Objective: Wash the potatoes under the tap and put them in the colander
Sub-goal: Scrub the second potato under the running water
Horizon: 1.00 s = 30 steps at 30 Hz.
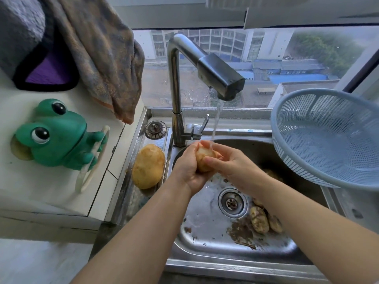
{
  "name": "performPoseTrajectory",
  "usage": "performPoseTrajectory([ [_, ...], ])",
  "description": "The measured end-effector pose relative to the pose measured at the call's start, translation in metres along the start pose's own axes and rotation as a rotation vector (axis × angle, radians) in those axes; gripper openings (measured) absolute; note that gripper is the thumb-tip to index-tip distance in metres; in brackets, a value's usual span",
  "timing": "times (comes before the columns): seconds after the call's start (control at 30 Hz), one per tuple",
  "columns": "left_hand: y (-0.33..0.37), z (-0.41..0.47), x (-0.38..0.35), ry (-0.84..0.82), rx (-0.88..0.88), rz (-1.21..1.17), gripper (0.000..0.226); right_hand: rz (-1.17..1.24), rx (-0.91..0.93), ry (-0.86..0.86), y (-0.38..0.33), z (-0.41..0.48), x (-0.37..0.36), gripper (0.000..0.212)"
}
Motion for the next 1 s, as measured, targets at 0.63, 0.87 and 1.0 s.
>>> performPoseTrajectory([
  [0.63,0.007,0.0,-0.005,0.023,-0.023,0.043,0.036,-0.057,0.034,0.062,-0.009,0.002,-0.012,0.046],
  [0.87,0.005,-0.003,-0.008,-0.049,0.105,-0.01,0.038,-0.152,-0.03,-0.105,-0.012,0.0,0.01,0.055],
  [1.0,0.003,-0.006,-0.008,0.001,0.072,-0.009,0.023,0.094,-0.096,-0.092,-0.007,0.001,0.01,0.043],
])
Point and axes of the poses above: each hand's wrist, its own z-axis towards the middle knuckle, its own x-axis out of the back of the hand, y = z × x, the point moved 2 cm from there along z, towards the middle knuckle, and after that the axes turned 15 degrees about z, right-handed, at the moved point
